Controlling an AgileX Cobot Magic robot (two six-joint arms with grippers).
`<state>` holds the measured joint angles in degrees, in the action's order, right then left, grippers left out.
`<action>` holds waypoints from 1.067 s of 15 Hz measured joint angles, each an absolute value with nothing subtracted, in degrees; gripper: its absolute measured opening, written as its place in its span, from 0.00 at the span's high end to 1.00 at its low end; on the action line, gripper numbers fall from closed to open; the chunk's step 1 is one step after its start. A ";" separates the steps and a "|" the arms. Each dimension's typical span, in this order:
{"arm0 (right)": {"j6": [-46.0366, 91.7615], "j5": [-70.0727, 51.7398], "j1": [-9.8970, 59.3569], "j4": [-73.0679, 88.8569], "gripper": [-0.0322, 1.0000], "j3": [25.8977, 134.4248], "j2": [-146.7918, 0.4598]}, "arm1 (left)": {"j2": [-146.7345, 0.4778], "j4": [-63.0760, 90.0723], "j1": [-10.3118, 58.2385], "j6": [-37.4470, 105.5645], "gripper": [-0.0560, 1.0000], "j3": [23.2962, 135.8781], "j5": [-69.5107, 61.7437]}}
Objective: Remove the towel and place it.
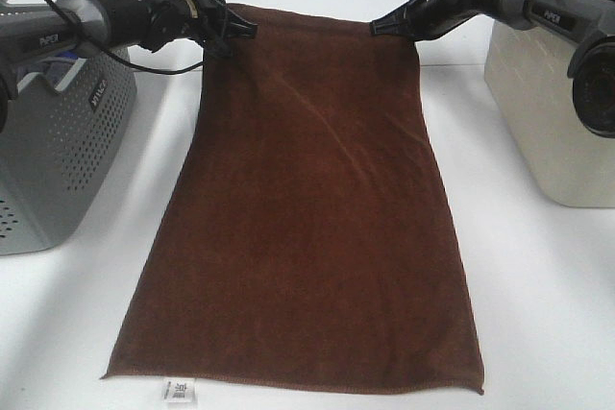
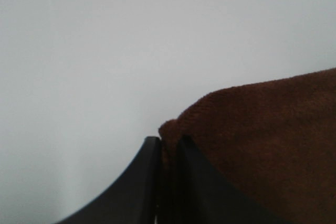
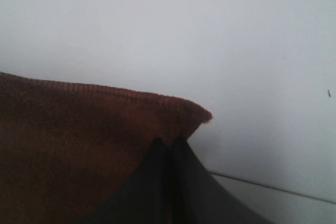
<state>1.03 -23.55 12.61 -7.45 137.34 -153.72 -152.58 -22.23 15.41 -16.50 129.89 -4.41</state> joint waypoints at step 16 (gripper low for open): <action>-1.38 -37.53 12.61 0.00 0.26 137.34 -144.61 | -146.45 -17.99 16.62 -16.62 0.38 129.89 -8.65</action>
